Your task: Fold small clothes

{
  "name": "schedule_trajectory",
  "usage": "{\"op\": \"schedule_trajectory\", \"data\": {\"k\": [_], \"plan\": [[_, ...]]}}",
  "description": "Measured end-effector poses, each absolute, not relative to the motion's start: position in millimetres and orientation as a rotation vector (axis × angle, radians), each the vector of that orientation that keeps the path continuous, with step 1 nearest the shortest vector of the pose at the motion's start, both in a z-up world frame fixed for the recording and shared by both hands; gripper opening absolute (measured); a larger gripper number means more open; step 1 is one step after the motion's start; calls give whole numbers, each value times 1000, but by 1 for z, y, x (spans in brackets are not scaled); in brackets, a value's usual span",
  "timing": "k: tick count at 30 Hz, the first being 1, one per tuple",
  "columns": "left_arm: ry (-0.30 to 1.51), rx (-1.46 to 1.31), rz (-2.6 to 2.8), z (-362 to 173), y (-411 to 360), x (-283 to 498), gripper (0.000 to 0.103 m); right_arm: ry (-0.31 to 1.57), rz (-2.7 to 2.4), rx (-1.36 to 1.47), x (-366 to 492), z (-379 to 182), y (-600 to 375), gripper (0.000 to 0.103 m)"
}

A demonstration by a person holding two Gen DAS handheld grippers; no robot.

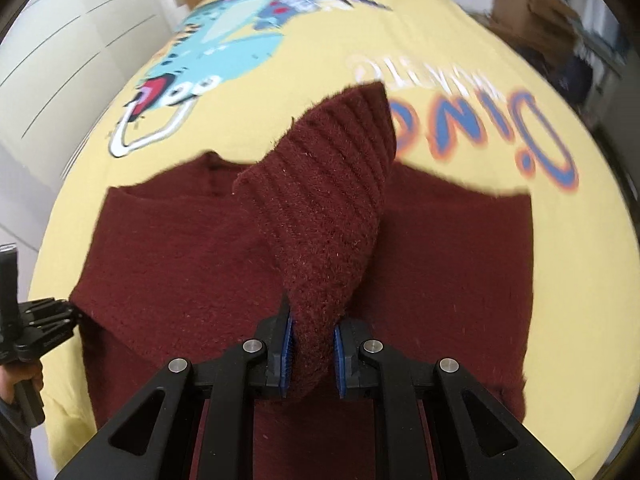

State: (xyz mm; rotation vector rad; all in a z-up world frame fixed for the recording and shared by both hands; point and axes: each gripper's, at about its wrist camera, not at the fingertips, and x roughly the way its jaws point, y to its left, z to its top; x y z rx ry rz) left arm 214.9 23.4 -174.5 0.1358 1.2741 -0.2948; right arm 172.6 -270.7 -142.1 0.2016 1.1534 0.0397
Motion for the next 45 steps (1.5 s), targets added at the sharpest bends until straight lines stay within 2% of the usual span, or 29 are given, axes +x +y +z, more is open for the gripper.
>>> {"op": "schedule_trajectory", "data": {"k": [2, 4, 7, 10, 11, 12, 18, 20, 22, 32, 33, 36, 37, 45], "plan": [[1285, 162, -283, -180, 18, 213, 10, 1182, 34, 228, 173, -160, -276, 17], [1299, 167, -278, -185, 20, 209, 10, 1218, 13, 271, 172, -179, -286, 22], [1302, 175, -268, -186, 19, 209, 10, 1211, -22, 335, 164, -187, -302, 40], [1308, 177, -266, -186, 21, 208, 10, 1203, -60, 340, 154, -182, -318, 47], [1310, 180, -264, -187, 18, 210, 10, 1208, -80, 327, 150, -179, -323, 54], [1311, 181, -263, -187, 17, 210, 10, 1218, -102, 311, 147, -179, -327, 57], [1315, 176, -257, -190, 19, 209, 10, 1218, -144, 340, 126, -160, -364, 58], [1314, 180, -255, -190, 19, 222, 10, 1187, -130, 344, 128, -146, -373, 64], [1310, 178, -253, -189, 19, 222, 10, 1182, -137, 316, 139, -138, -380, 76], [1296, 161, -243, -194, 28, 217, 10, 1291, -134, 136, 193, -188, -360, 77], [1291, 157, -244, -193, 29, 216, 10, 1274, -114, 139, 192, -187, -356, 76], [1275, 158, -247, -188, 31, 213, 10, 1252, -71, 153, 190, -181, -351, 19], [1270, 156, -246, -186, 32, 212, 10, 1240, -65, 142, 191, -177, -350, 14], [1215, 155, -246, -171, 32, 204, 10, 1004, -92, -11, 187, -116, -338, 11]]}}
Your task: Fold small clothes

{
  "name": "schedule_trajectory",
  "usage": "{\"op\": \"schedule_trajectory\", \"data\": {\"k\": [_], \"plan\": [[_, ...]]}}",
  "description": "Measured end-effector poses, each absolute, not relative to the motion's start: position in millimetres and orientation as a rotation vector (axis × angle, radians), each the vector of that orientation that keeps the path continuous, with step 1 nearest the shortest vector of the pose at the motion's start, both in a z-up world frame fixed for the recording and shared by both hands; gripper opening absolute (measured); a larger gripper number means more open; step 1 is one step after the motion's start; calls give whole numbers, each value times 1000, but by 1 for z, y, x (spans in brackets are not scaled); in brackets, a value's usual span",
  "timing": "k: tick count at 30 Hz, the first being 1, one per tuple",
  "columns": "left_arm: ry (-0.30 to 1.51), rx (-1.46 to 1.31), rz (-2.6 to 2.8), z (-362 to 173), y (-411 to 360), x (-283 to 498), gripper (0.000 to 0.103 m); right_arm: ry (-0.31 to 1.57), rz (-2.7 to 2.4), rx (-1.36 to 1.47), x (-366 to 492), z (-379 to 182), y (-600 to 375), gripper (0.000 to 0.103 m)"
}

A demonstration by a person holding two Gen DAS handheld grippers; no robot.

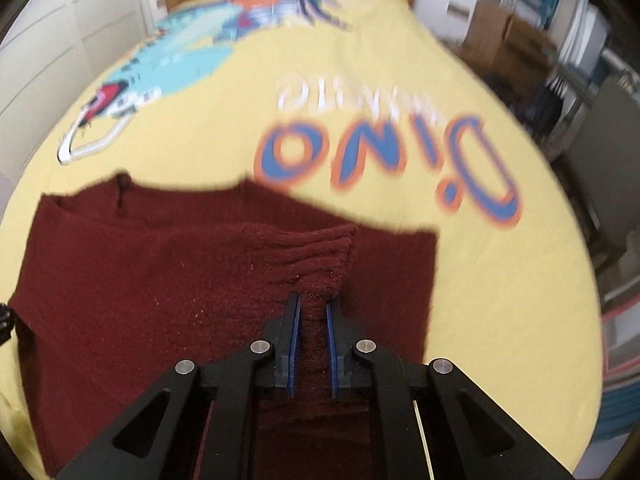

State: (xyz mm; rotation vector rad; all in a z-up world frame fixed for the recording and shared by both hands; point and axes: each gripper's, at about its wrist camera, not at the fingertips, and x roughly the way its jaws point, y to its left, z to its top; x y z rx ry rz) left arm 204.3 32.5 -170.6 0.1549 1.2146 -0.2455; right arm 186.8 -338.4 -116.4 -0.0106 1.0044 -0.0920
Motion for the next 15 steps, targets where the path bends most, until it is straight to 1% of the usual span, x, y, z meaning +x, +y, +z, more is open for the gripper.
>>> {"op": "schedule_trajectory", "data": {"k": [3, 6, 8, 9, 10, 11, 12, 13, 15], "plan": [[1210, 198, -228, -174, 29, 202, 10, 1020, -112, -41, 195, -121, -338, 11], [1227, 210, -201, -188, 32, 202, 10, 1104, -125, -24, 199, -151, -339, 11], [1235, 206, -193, -194, 34, 202, 10, 1160, -139, -23, 198, -173, -341, 13], [1233, 200, -189, -194, 35, 202, 10, 1165, -143, -19, 197, -179, -342, 18], [1233, 204, -183, -194, 36, 202, 13, 1164, -160, -18, 196, -182, -344, 29], [1234, 213, -177, -193, 35, 202, 14, 1159, -182, -20, 195, -183, -346, 35], [1238, 218, -176, -192, 34, 202, 14, 1158, -194, -31, 195, -182, -346, 48], [1245, 220, -176, -191, 33, 202, 16, 1157, -208, -51, 196, -181, -346, 59], [1260, 229, -157, -187, 32, 203, 25, 1152, -211, -61, 195, -176, -348, 67]]}}
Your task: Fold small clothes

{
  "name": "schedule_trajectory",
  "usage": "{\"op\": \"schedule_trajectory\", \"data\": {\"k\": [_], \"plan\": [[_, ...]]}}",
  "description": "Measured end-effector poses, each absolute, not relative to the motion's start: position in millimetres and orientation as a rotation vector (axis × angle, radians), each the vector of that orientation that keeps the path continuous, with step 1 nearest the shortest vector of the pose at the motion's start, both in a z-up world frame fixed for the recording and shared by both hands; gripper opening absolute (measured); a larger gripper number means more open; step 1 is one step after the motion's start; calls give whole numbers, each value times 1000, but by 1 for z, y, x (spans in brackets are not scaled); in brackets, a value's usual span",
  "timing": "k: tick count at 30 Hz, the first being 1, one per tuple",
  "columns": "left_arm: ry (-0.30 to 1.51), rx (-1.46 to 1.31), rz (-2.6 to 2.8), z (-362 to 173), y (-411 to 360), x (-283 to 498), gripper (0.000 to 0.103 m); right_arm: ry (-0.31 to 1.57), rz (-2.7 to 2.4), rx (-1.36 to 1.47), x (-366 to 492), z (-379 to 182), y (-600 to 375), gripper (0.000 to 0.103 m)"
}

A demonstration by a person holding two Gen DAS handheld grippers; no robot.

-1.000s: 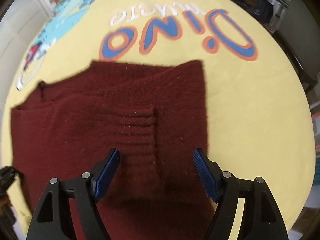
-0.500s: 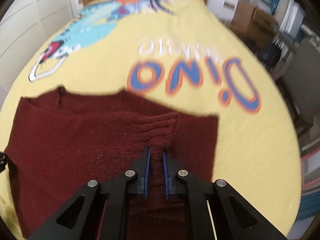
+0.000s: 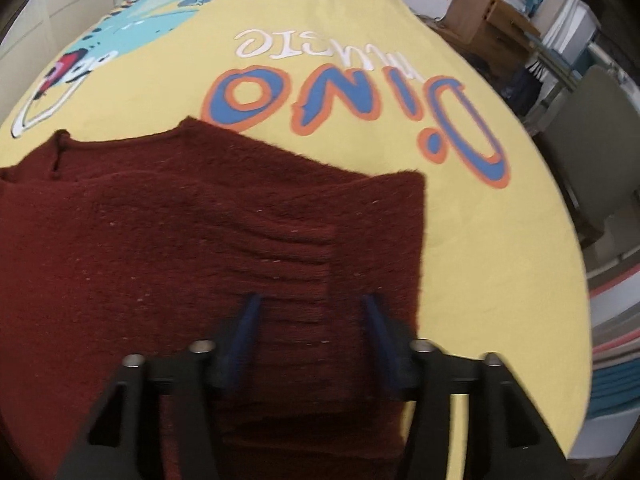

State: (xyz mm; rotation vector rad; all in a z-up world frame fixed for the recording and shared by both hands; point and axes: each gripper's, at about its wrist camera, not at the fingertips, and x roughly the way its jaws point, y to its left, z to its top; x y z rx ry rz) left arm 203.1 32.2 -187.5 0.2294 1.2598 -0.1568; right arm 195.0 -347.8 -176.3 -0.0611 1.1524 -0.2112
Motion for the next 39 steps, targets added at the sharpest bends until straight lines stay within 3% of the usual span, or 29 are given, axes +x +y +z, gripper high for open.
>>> {"op": "schedule_trajectory", "data": {"k": [2, 4, 8, 11, 17, 25, 31, 39], "plan": [[1250, 236, -144, -180, 33, 202, 61, 1145, -208, -35, 191, -167, -351, 75], [1240, 224, -154, -169, 27, 198, 79, 1113, -186, -1, 183, -155, -353, 79], [1223, 235, -168, -139, 30, 186, 100, 1048, -150, 27, 160, -129, -346, 86], [1153, 270, -181, -109, 22, 177, 102, 1012, -119, 50, 146, -116, -330, 103], [1016, 214, -334, -82, -35, 161, 102, 942, -67, 56, 125, -110, -284, 103], [1063, 192, -361, -147, -87, 185, 102, 961, -64, -57, 133, -151, -245, 103], [1124, 219, -307, -190, -64, 198, 102, 1050, -94, -73, 150, -193, -257, 102], [1148, 146, -282, -189, -17, 210, 102, 1058, -146, 66, 144, -199, -318, 103]]}}
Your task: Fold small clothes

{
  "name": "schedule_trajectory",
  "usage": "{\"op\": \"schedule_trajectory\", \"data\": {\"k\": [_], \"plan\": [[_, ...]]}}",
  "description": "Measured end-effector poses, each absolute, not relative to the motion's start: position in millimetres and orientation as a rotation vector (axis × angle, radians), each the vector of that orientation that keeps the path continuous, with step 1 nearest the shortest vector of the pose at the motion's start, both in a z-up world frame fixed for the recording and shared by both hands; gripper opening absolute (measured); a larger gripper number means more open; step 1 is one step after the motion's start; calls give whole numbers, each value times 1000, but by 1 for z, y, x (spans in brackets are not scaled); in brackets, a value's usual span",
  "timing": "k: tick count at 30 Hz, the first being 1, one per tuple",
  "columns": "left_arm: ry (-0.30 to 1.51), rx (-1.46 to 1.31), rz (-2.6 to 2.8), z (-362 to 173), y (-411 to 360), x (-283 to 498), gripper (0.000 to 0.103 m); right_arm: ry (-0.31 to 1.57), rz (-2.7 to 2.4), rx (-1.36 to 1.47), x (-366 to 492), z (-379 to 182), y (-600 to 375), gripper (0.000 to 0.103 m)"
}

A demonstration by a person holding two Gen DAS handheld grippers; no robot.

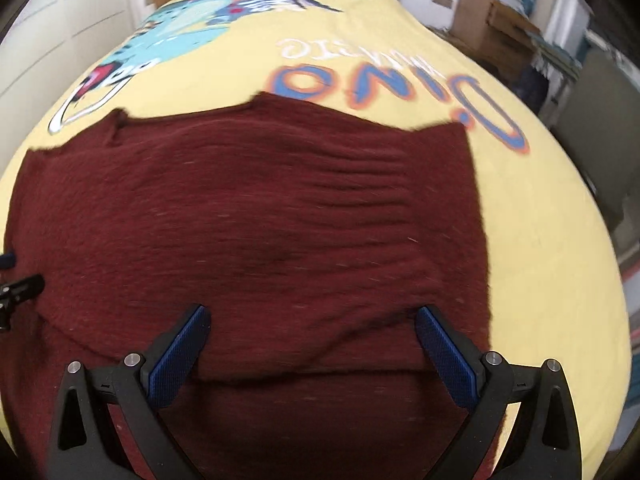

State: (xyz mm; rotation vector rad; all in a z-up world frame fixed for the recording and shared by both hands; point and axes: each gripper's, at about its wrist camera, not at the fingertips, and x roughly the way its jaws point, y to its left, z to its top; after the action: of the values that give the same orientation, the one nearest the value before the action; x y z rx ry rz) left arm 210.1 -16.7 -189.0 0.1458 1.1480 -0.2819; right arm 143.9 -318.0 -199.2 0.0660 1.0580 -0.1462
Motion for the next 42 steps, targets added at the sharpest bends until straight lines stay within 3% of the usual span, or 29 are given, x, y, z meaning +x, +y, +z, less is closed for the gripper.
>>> {"op": "schedule_trajectory", "data": {"k": [10, 23, 42], "plan": [[1188, 98, -306, -194, -11, 211, 102, 1080, -127, 70, 141, -196, -326, 102], [1232, 48, -341, -128, 13, 152, 102, 1042, -149, 135, 60, -139, -330, 102], [1375, 41, -278, -158, 53, 20, 102, 1196, -213, 246, -62, -183, -339, 102]]}}
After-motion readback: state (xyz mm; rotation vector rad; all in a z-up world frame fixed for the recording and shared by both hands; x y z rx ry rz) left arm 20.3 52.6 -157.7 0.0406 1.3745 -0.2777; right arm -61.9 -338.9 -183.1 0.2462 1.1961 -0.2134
